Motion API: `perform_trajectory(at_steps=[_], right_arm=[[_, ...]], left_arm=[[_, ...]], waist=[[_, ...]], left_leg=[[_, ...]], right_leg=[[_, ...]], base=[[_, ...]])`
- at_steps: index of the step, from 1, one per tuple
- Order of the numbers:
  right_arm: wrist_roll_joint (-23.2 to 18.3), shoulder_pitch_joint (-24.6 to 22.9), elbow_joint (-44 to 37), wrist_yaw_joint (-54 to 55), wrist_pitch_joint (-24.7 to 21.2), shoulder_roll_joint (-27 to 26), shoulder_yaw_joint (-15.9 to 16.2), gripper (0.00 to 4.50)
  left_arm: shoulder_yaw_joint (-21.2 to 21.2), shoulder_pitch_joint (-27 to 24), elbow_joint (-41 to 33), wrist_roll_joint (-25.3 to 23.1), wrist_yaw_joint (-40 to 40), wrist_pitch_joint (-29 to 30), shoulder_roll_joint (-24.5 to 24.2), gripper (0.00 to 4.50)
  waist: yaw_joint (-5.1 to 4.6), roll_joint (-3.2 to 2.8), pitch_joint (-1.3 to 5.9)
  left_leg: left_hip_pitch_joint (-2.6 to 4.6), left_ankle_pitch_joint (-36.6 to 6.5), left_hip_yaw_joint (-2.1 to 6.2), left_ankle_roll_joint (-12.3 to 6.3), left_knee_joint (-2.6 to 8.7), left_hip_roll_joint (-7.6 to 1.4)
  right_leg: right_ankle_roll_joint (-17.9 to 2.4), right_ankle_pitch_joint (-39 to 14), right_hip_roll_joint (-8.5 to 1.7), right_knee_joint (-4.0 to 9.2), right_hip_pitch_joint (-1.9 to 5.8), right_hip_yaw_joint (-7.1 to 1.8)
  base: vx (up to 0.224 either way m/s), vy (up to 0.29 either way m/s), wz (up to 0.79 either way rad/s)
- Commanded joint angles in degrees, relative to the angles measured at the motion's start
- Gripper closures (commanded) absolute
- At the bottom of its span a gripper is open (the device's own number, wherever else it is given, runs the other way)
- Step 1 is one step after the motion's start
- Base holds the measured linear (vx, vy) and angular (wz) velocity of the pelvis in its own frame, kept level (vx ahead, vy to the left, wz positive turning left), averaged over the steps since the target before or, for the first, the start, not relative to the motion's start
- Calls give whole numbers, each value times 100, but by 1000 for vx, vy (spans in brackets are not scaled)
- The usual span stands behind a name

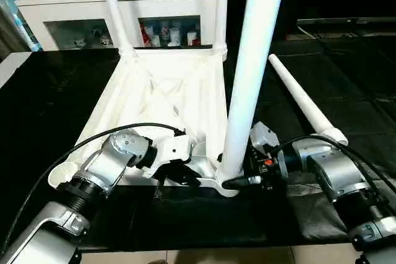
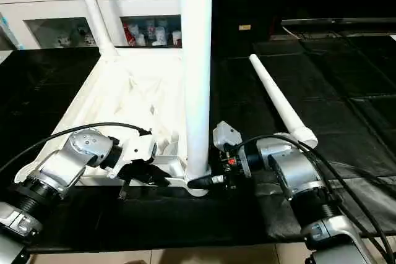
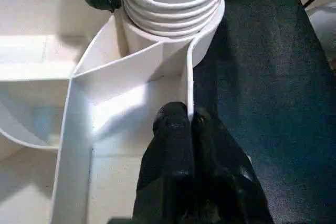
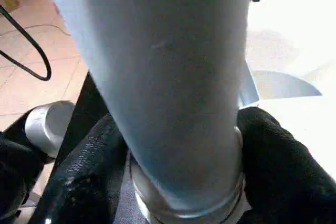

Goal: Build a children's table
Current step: Rotate leg to tighten

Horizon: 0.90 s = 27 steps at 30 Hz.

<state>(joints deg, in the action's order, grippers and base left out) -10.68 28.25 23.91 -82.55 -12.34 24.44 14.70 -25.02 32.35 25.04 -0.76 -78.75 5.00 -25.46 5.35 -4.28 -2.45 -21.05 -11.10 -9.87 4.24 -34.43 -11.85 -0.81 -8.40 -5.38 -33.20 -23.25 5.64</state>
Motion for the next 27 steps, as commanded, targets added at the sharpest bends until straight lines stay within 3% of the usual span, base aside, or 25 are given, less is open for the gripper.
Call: perform_trajectory(at_steps=[1,7,11,13,16,17,20,23,24,27], right_arm=[[-42,29,-15,-115,-29,6,104,162],[-216,-55,-187,13,-251,-119,-6,188],[-82,-272,-556,885,-665,-406,-42,191],[51,-343,-540,1637,-800,-750,-140,191],[148,-310,-433,2555,-1133,-1209,-317,191],[246,-271,-351,2980,-1214,-1410,-372,191],[349,-213,-232,3589,-1297,-1711,-474,192],[484,-137,-108,4257,-1298,-2033,-557,192],[529,-105,-71,4381,-1274,-2124,-552,192],[600,-84,-125,4474,-1306,-2258,-510,192]], left_arm=[[-120,66,-28,-5,-159,-92,13,450],[-28,61,-30,51,-20,71,96,450],[270,103,-134,219,514,686,391,450],[461,147,-180,226,1059,1021,636,450],[696,174,-282,224,1784,1512,988,450],[832,183,-338,223,2177,1768,1182,450],[1045,186,-431,185,2800,2120,1479,450],[1237,159,-585,95,3495,2433,1822,450],[1286,136,-650,83,3678,2507,1951,450],[1291,83,-815,22,3926,2671,2140,450]], waist=[[-27,91,411],[-23,95,411],[-38,85,391],[-86,68,373],[-192,88,348],[-291,79,338],[-400,91,344],[-420,99,360],[-434,153,367],[-445,132,381]], left_leg=[[48,-965,-2,-423,396,-134],[48,-939,-5,-425,392,-130],[49,-974,1,-346,410,-125],[62,-1203,6,-228,422,-101],[27,-1328,35,-111,451,-70],[24,-1370,39,-69,444,-56],[10,-1388,53,-132,421,-13],[34,-1285,37,-234,402,-11],[5,-1172,35,-280,404,-20],[-12,-980,35,-384,400,-44]], right_leg=[[-1236,-1499,-275,294,315,-242],[-1216,-1552,-278,301,321,-243],[-1168,-1652,-270,315,321,-239],[-1027,-2098,-280,375,313,-227],[-831,-2501,-275,417,342,-193],[-775,-2641,-274,446,332,-184],[-648,-2905,-274,500,335,-147],[-676,-2754,-257,521,300,-156],[-724,-2585,-253,484,314,-165],[-887,-2115,-248,427,327,-180]], base=[[0,0,0],[0,0,0],[0,0,0],[0,0,0],[0,0,0],[0,0,0],[0,0,0],[0,0,0],[0,0,0],[0,0,0]])
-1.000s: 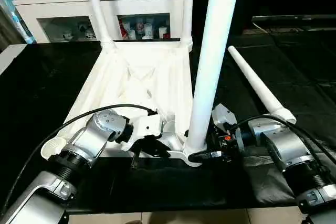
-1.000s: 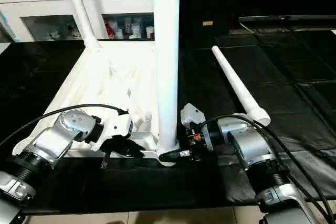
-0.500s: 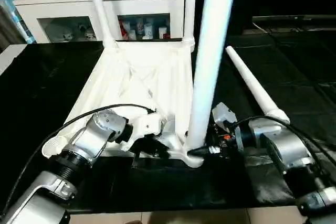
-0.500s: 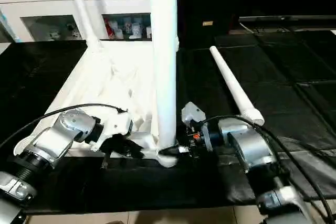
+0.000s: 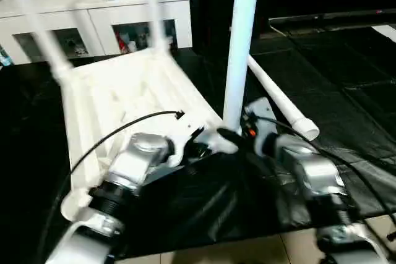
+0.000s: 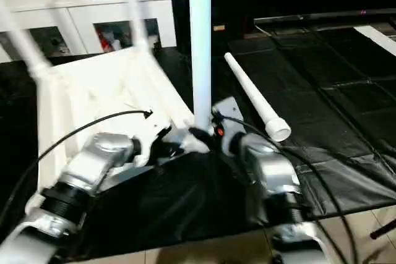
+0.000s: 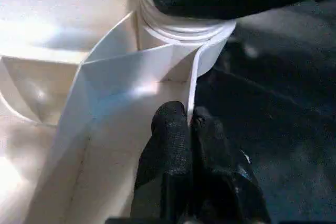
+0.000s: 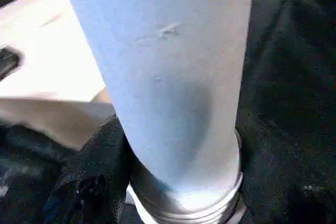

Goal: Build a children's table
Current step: Rotate leg to tighten

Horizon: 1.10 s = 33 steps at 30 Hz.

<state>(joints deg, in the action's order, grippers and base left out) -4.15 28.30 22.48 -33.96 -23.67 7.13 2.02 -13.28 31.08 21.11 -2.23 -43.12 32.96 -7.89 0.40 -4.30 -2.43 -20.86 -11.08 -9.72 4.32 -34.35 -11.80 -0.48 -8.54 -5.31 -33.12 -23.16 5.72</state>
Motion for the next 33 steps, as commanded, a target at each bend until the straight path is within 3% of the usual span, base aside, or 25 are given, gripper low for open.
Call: perform_trajectory(at_steps=[1,3,4,10,16,18,20,21,26,33], right_arm=[[-46,-91,-2,-399,-170,-530,776,192],[-116,-129,-106,-516,-184,-515,779,192],[-137,-137,-127,-537,-185,-511,772,157],[-237,-255,-288,-645,-176,-360,715,86],[-450,-432,-662,-1881,101,462,793,27],[-531,-480,-786,-2470,226,825,837,9],[-551,-493,-819,-2649,276,927,850,9],[-505,-472,-760,-3059,444,1228,884,9],[-500,-384,-489,-3711,912,1628,991,9],[-584,-235,-232,-4316,1289,1789,1081,9]], left_arm=[[91,205,-436,151,356,-126,382,450],[-4,200,-460,98,284,-149,296,450],[-24,200,-465,91,251,-159,266,450],[-170,148,-592,88,-121,-230,-67,450],[-501,82,-386,81,-1369,-919,-904,450],[-576,87,-276,120,-1806,-1281,-1168,450],[-587,82,-264,167,-1956,-1356,-1232,450],[-700,48,-290,248,-2453,-1561,-1444,450],[-934,46,-213,283,-3064,-1981,-1720,450],[-1189,40,-81,207,-3724,-2487,-1946,450]], waist=[[51,134,379],[55,124,397],[57,115,405],[56,96,393],[66,77,379],[142,55,381],[179,54,384],[234,57,390],[345,52,410],[462,87,401]], left_leg=[[-30,-983,21,-392,392,-49],[-29,-848,17,-472,382,-55],[-36,-751,13,-507,372,-50],[-34,-807,10,-518,383,-55],[5,-1077,9,-492,402,-75],[39,-1106,-5,-492,393,-94],[50,-1082,-12,-472,391,-97],[72,-1082,-19,-450,394,-114],[55,-944,-25,-473,376,-131],[52,-975,-36,-448,380,-138]], right_leg=[[-919,-2101,-255,420,317,-187],[-1026,-1748,-254,384,324,-204],[-1085,-1557,-254,363,334,-209],[-1146,-1527,-260,358,346,-211],[-1114,-1648,-252,379,330,-222],[-1148,-1589,-259,368,302,-240],[-1203,-1517,-255,355,298,-244],[-1252,-1446,-253,338,284,-252],[-1400,-1089,-257,260,287,-265],[-1349,-1308,-276,265,287,-281]], base=[[0,0,0],[0,0,0],[0,0,0],[0,0,0],[0,0,0],[0,0,0],[0,0,0],[0,0,0],[0,0,0],[0,0,0]])
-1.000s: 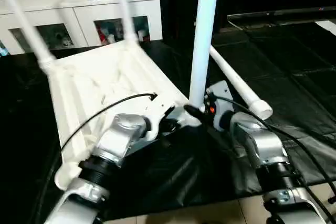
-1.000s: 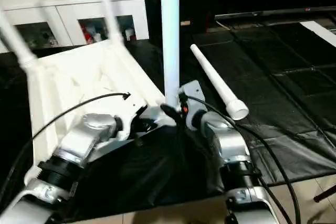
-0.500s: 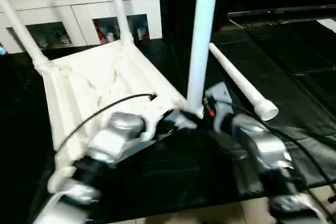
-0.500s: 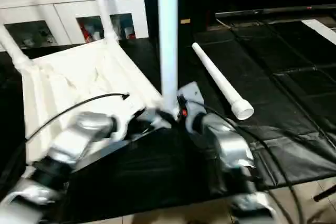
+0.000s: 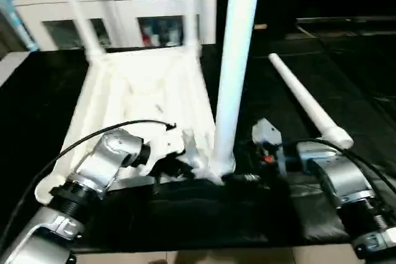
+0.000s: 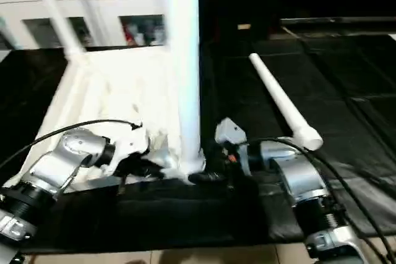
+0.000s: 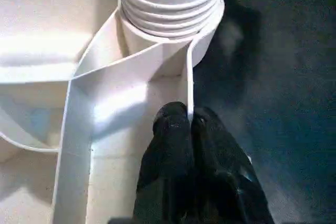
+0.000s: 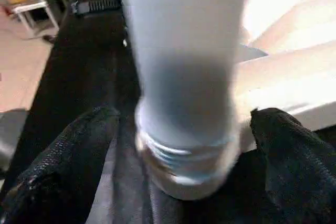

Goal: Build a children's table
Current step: Rotate leg to tighten

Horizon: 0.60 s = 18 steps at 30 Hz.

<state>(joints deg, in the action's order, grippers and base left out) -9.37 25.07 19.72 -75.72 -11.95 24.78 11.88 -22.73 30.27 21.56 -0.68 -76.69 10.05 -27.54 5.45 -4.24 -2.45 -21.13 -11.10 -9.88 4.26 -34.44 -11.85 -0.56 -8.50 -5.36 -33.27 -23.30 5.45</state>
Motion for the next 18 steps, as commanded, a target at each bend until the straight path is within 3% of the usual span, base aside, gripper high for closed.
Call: perform_trajectory(at_steps=[1,7,18], right_arm=[[-51,104,82,-198,193,38,125,9],[-3,162,243,-415,415,47,263,9],[-95,218,349,-590,629,-85,332,9]], left_arm=[[-276,125,-119,52,-430,-245,-8,450],[-371,171,-5,-25,-603,-498,-80,450],[-447,171,49,-11,-675,-697,-5,450]], waist=[[-35,82,402],[-46,94,391],[-54,136,403]], left_leg=[[82,-1005,-16,-423,394,-136],[77,-1132,-10,-369,409,-132],[56,-958,-8,-424,398,-130]], right_leg=[[-1332,-1382,-275,281,296,-252],[-1250,-1618,-274,311,304,-252],[-1239,-1590,-270,289,313,-248]], base=[[0,0,0],[0,0,0],[0,0,0]])
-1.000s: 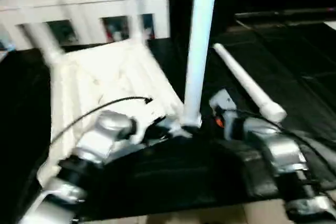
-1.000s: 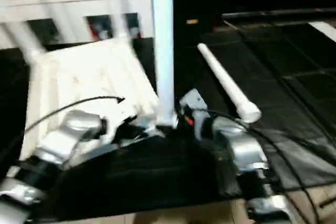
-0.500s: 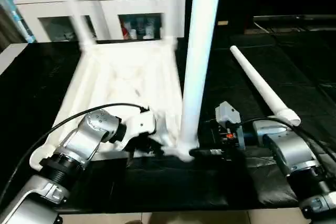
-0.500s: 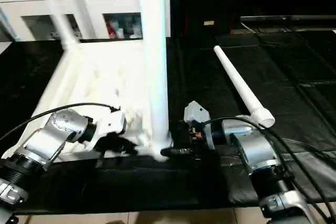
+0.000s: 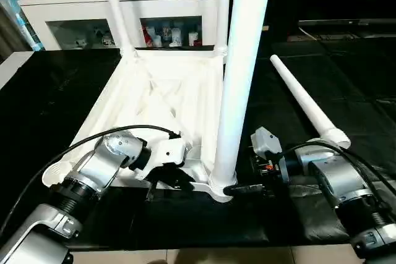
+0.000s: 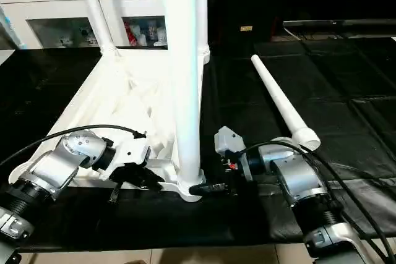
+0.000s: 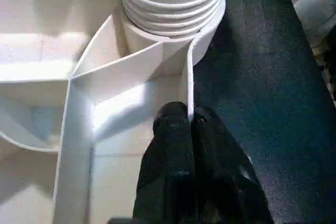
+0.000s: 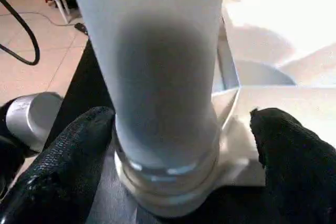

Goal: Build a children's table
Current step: Rotate leg to tighten

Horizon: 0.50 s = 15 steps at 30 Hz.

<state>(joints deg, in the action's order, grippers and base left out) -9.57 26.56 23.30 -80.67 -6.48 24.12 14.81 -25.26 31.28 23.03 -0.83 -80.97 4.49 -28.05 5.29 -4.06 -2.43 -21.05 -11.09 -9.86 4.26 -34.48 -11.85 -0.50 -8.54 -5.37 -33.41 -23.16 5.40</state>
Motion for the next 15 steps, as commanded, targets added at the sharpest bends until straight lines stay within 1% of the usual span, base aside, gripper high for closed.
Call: perform_trajectory(at_steps=[1,2,3,5,6,7,10,11,12,15], right_arm=[[-76,78,32,-143,179,-57,40,9],[-76,78,32,-143,179,-57,40,25],[-90,80,58,-217,180,-67,57,35],[-93,82,66,-234,167,-64,61,35],[-96,85,79,-251,157,-61,66,49],[-96,85,80,-251,157,-61,66,72],[-113,95,109,-293,122,-53,90,93],[-108,101,128,-304,139,-59,92,93],[-105,107,143,-309,145,-67,93,115],[-111,118,155,-335,108,-91,91,138]], left_arm=[[-202,62,-86,-14,-248,-172,57,450],[-202,62,-86,-14,-248,-172,57,450],[-208,49,-89,-34,-238,-186,59,450],[-208,43,-90,-40,-234,-193,55,450],[-208,34,-89,-48,-227,-207,42,450],[-207,34,-89,-48,-227,-207,42,450],[-210,29,-85,-55,-217,-219,34,450],[-211,31,-78,-57,-211,-224,37,450],[-213,33,-69,-62,-204,-231,39,450],[-218,42,-51,-69,-198,-242,45,450]], waist=[[-36,112,400],[-32,104,401],[-35,129,402],[-30,127,405],[-30,123,405],[-31,131,404],[-29,136,400],[-28,133,400],[-27,131,400],[-33,136,397]], left_leg=[[47,-959,-8,-426,402,-134],[49,-970,-9,-425,401,-136],[49,-984,-12,-425,402,-134],[48,-957,-8,-429,403,-136],[47,-951,-8,-433,403,-138],[47,-941,-9,-438,402,-136],[46,-959,-12,-434,402,-133],[47,-959,-11,-434,403,-135],[51,-972,-11,-429,403,-135],[40,-981,-13,-412,402,-129]], right_leg=[[-1247,-1584,-273,302,296,-245],[-1250,-1586,-275,302,291,-245],[-1261,-1555,-271,302,295,-246],[-1278,-1516,-271,291,297,-245],[-1286,-1487,-272,287,299,-245],[-1288,-1474,-271,285,300,-247],[-1276,-1524,-274,292,301,-247],[-1273,-1540,-277,293,301,-248],[-1266,-1571,-276,297,298,-247],[-1255,-1600,-275,303,303,-247]], base=[[0,0,0],[0,0,0],[0,0,0],[0,0,0],[0,0,0],[0,0,0],[0,0,0],[0,0,0],[0,0,0],[0,0,0]])
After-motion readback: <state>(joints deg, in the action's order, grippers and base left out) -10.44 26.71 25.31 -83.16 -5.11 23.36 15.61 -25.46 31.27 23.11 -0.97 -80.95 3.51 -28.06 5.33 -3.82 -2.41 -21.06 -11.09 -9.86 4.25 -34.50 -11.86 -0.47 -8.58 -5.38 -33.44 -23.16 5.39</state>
